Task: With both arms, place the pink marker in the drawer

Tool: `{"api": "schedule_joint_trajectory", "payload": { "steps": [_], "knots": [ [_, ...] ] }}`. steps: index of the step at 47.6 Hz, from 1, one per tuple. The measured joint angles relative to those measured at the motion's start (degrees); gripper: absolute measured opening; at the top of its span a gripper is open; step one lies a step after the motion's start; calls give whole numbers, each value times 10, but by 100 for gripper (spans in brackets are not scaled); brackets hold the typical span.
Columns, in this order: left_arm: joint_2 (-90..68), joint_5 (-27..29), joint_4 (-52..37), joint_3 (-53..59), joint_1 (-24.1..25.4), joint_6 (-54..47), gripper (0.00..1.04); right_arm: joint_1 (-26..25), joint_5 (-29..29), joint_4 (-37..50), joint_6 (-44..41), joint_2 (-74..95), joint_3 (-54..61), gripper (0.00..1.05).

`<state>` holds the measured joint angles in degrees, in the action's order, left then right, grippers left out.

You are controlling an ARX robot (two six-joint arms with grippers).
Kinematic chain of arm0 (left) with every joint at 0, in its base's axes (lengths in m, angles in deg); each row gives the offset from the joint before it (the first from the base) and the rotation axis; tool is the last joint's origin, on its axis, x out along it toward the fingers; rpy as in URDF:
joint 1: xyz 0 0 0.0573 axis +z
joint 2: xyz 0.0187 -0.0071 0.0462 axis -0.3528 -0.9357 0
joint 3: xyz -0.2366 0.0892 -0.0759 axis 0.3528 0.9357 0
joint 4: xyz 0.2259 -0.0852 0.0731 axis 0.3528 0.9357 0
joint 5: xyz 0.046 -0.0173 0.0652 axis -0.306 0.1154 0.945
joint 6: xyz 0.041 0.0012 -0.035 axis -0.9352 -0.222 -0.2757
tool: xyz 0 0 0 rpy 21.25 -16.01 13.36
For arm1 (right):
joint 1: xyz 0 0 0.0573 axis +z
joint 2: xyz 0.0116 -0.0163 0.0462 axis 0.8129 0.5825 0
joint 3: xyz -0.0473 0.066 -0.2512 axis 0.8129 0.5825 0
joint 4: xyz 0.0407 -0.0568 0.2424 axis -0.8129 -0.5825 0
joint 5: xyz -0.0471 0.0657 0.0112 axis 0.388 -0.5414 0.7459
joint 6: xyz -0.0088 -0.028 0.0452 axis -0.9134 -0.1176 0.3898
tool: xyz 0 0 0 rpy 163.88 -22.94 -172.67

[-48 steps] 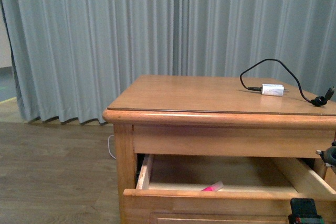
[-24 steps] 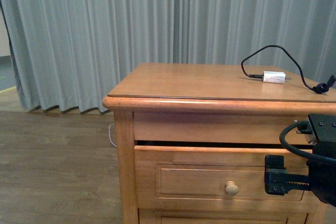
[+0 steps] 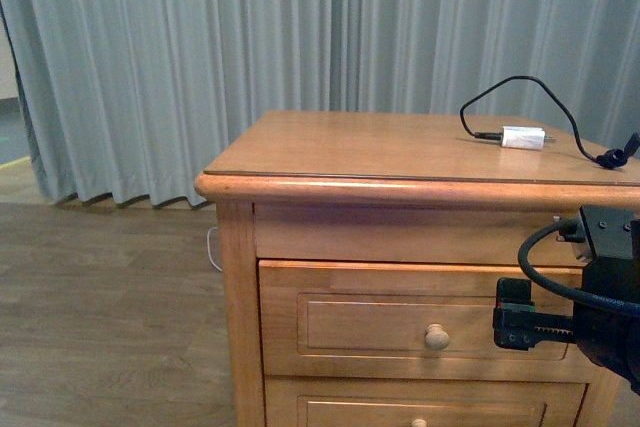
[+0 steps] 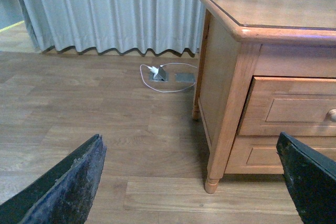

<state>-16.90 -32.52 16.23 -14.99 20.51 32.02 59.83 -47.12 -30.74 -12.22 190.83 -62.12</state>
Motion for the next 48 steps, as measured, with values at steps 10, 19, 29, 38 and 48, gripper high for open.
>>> {"api": "schedule_joint_trajectory", "payload": {
  "steps": [10,19,29,38,48],
  "knots": [
    [0,0,0,0,0,0,99,1,-2,3,0,6,-2,96],
    [0,0,0,0,0,0,99,1,-4,10,0,9,-3,96],
    [0,0,0,0,0,0,99,1,-7,16,2,17,-15,96],
    [0,0,0,0,0,0,99,0,-8,13,2,17,-16,96],
    [0,0,0,0,0,0,99,-1,-16,10,2,13,-13,96]
  ]
}}
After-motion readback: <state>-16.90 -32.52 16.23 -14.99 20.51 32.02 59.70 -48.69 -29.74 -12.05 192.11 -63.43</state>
